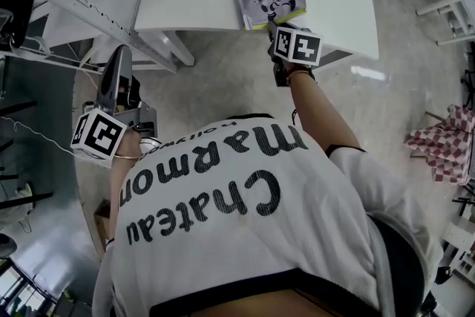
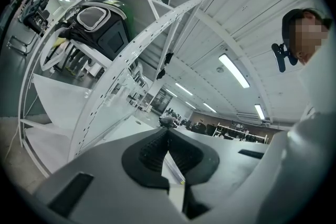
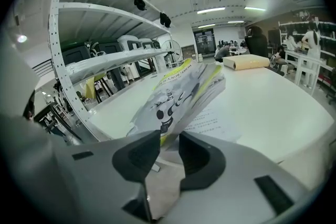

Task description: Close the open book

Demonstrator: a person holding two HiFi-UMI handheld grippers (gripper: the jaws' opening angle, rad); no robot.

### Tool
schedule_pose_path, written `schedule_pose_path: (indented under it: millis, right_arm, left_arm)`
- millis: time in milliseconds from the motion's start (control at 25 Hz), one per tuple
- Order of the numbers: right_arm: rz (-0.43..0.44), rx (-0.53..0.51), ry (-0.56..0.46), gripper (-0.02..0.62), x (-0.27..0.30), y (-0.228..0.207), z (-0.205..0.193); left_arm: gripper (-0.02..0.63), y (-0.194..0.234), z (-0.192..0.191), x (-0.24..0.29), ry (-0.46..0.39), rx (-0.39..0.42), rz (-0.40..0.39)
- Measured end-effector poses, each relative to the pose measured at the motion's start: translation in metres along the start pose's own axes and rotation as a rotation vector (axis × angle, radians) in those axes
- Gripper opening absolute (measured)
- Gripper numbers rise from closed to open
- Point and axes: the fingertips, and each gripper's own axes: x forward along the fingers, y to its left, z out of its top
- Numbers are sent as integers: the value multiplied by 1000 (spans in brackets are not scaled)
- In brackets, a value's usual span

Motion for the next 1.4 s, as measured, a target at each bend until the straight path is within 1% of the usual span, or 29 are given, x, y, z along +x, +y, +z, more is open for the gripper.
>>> schedule_pose_path:
  millis: [400, 680, 1040, 1160, 1320, 1400]
  right_arm:
    - [27, 55, -20, 126, -1, -1, 0]
    - [45, 157, -28, 130, -2, -3, 2]
    - [81, 344, -57, 130, -1, -4, 4]
    - [99, 432, -64, 130, -1, -6, 5]
    - [119, 575, -86, 130, -3, -11, 5]
    - [128, 620, -93, 130, -4, -12, 5]
  left_arm:
    - [23, 0, -3, 3, 10, -4, 1]
    - [23, 1, -4, 1, 10, -7, 7]
    - [23, 6, -3, -2, 6, -6, 13]
    - [23, 6, -2, -2, 4, -7, 12]
    - [23, 5, -2, -1, 5, -6, 6]
    - [23, 5, -2, 0, 5, -7, 4]
